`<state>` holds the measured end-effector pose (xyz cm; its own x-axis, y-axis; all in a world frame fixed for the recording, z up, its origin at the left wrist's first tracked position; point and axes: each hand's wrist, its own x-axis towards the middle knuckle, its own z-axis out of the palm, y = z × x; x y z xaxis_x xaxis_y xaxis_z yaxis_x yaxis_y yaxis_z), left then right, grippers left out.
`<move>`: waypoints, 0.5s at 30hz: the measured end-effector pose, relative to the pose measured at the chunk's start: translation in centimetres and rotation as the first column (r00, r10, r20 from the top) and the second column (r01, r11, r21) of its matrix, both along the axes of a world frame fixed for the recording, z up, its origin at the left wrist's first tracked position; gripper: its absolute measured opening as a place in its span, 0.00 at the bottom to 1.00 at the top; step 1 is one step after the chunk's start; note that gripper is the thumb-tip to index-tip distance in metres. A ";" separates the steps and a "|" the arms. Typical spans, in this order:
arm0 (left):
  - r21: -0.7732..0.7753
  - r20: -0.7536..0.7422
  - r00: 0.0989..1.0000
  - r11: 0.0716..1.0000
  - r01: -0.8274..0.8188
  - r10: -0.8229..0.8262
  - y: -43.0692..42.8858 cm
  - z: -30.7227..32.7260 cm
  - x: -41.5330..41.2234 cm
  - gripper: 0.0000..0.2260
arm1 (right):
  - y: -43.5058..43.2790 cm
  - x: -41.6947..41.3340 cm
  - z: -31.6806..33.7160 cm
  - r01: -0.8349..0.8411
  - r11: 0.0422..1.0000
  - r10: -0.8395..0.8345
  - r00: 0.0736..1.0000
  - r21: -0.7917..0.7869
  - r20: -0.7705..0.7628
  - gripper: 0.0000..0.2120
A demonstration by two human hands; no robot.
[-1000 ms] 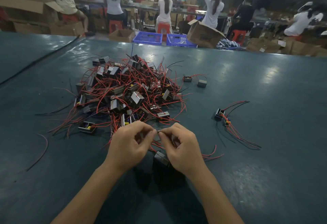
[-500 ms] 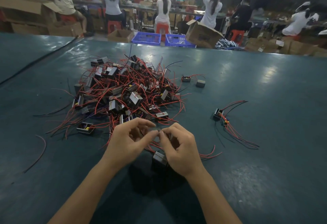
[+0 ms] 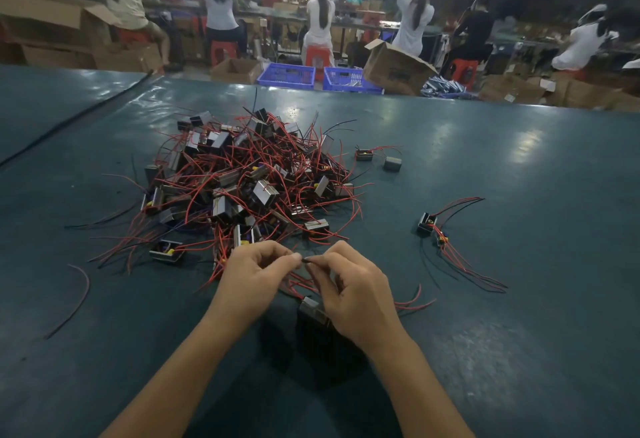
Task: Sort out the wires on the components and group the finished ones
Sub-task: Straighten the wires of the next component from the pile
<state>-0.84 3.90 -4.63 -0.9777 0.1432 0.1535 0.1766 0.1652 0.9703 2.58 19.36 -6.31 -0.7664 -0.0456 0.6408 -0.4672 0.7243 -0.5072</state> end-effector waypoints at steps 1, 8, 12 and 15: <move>0.138 0.202 0.979 0.990 -0.014 -0.014 0.1 0.2 0.0 0.15 | -0.1 0.1 0.0 0.027 0.999 -0.025 0.999 0.042 -0.042 0.05; 0.344 0.433 0.865 0.934 0.099 -0.252 -0.3 0.6 0.0 0.07 | -0.4 0.2 0.2 0.048 0.998 -0.049 0.999 -0.031 -0.024 0.05; -0.093 -0.298 0.952 0.995 0.039 -0.065 -0.5 -0.4 -0.1 0.04 | -0.3 0.1 0.3 -0.001 0.991 0.009 0.998 -0.135 0.060 0.05; -0.235 -0.565 0.808 0.971 0.035 -0.166 -1.3 -0.6 -0.4 0.04 | -0.3 0.2 0.3 -0.030 0.988 0.045 0.995 -0.152 0.092 0.06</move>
<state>-1.29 2.61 -5.19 -0.6947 0.3275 0.6405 0.7192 0.2965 0.6284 2.75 19.07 -6.01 -0.8237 0.0159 0.5668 -0.4370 0.6192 -0.6524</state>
